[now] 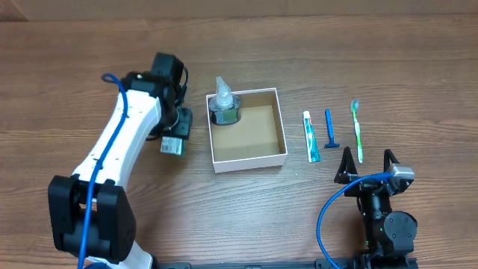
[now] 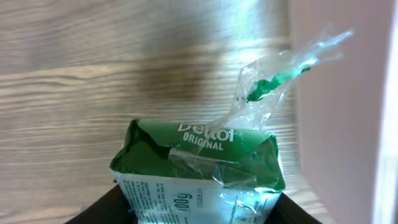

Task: Pack container
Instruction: 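Grasp the Dettol soap bar with left gripper and lift, then lower soap bar into the box and open left gripper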

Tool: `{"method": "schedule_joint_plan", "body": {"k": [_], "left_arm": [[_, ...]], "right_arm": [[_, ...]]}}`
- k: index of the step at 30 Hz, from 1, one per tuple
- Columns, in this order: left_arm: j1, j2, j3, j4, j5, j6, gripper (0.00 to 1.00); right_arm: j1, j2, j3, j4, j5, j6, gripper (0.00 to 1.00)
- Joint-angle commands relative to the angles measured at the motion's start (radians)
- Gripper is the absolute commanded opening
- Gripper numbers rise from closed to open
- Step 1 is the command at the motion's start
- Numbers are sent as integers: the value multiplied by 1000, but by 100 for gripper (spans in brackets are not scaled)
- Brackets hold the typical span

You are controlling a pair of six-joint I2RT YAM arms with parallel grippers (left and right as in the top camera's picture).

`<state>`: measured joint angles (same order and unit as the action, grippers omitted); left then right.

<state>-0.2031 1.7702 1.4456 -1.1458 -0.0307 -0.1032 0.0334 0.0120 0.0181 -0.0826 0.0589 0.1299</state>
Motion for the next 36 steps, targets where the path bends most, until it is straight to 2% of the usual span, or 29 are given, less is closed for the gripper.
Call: {"method": "schedule_joint_plan", "body": {"k": [1, 4, 11, 22, 28, 36], "left_arm": [[-21, 0, 169, -78, 105, -86, 44], [-57, 0, 228, -96, 187, -146, 43], [-192, 1, 240, -56, 185, -331, 49], [-336, 3, 188, 11, 27, -529, 49], [-347, 3, 98, 70, 6, -583, 50], [-347, 3, 33, 106, 5, -593, 50]], "right_arm": [[-3, -9, -10, 5, 2, -7, 100], [-3, -9, -10, 5, 3, -7, 100], [-3, -9, -10, 5, 3, -7, 100], [-3, -9, -10, 5, 3, -7, 100], [-3, -9, -10, 5, 3, -7, 100], [-3, -9, -10, 5, 3, -7, 100]]}}
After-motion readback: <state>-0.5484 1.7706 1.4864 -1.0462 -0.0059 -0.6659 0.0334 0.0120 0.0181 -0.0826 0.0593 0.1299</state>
